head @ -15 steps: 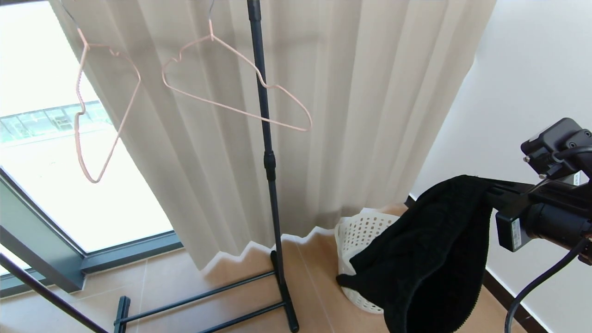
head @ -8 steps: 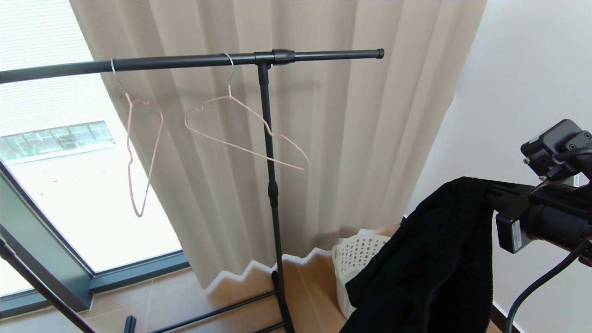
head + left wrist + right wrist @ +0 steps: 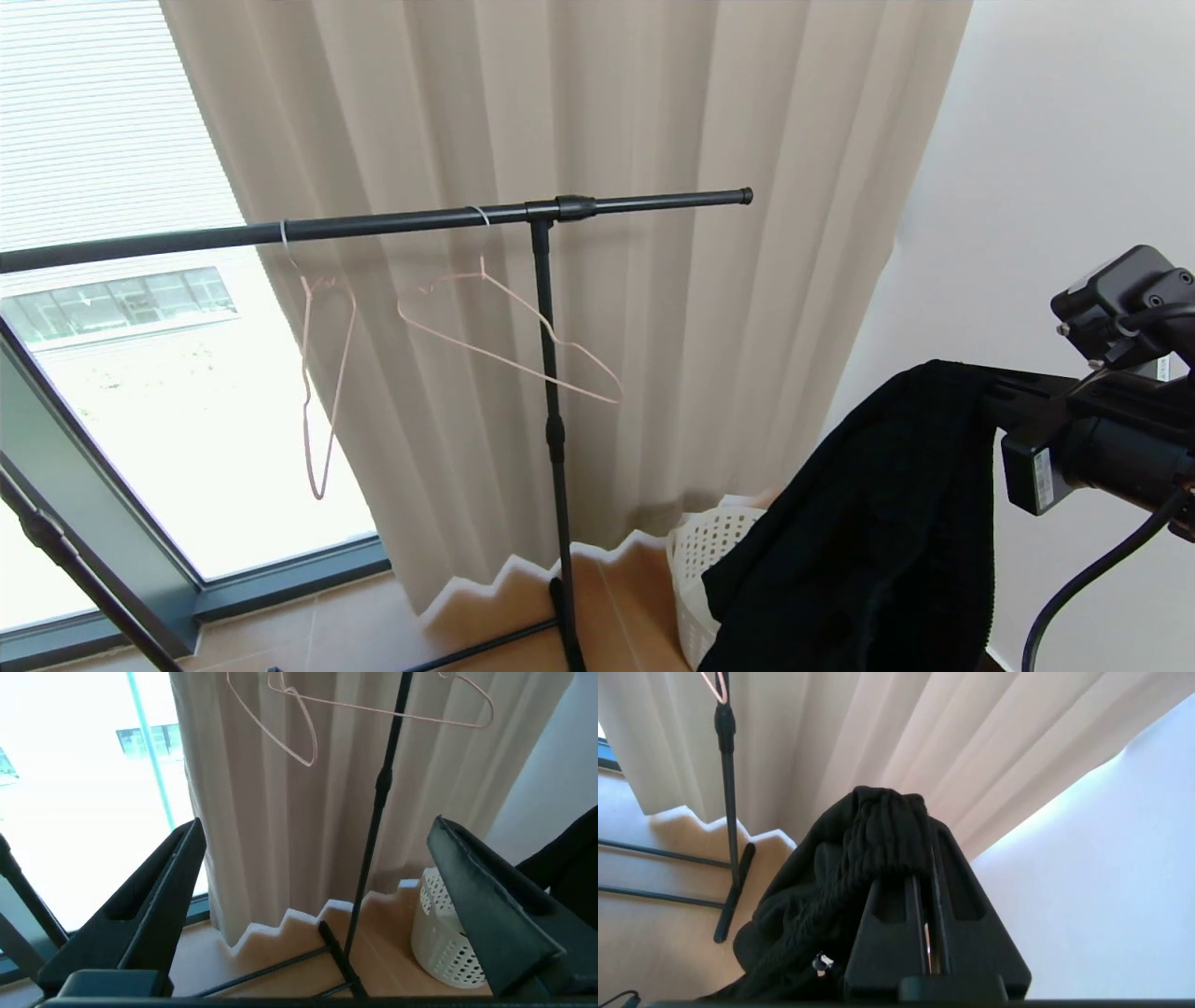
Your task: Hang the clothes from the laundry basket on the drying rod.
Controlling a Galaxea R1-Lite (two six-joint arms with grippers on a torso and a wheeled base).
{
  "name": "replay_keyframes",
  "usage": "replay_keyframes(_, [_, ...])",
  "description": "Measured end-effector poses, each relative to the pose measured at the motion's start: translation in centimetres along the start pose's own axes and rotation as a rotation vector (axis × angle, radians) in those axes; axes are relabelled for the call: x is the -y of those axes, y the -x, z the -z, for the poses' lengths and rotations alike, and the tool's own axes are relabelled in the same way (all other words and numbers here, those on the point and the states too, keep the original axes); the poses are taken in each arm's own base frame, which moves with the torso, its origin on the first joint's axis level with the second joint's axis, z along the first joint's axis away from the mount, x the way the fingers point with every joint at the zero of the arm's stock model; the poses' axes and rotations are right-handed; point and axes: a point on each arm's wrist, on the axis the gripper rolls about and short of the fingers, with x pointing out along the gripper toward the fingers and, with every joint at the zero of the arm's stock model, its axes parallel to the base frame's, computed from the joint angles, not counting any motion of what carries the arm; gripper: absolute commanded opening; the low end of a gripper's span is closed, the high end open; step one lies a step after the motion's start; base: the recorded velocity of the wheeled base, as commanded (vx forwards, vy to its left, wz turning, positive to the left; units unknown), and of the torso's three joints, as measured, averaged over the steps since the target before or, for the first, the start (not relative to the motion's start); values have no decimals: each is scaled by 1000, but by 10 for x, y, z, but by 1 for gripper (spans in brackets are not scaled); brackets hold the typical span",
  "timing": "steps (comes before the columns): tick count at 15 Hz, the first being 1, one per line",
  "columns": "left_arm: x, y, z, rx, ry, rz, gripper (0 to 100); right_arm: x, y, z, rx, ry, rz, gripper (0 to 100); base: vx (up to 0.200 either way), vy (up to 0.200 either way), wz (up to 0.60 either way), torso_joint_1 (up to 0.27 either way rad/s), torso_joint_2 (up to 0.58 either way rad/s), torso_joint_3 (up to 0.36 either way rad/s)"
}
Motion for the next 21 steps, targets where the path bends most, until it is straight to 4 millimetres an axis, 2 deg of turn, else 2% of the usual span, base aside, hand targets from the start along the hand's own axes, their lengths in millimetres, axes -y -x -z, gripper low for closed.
replay_keyframes(7, [0,0,0,3,0,-1,100,0,1,1,1,0,-2,0,0,0,0,175,-381,-210])
replay_keyframes(12, [0,0,0,4,1,-2,100,0,5,3,1,5,1,0,0,0,0,16,-32,-18])
replay_keyframes(19, [0,0,0,4,3,-3,100,0,6,5,-3,7,3,0,0,0,600,6,0,3])
replay_keyframes(21, [0,0,0,4,3,-3,100,0,6,5,-3,7,2,0,0,0,0,0,0,0])
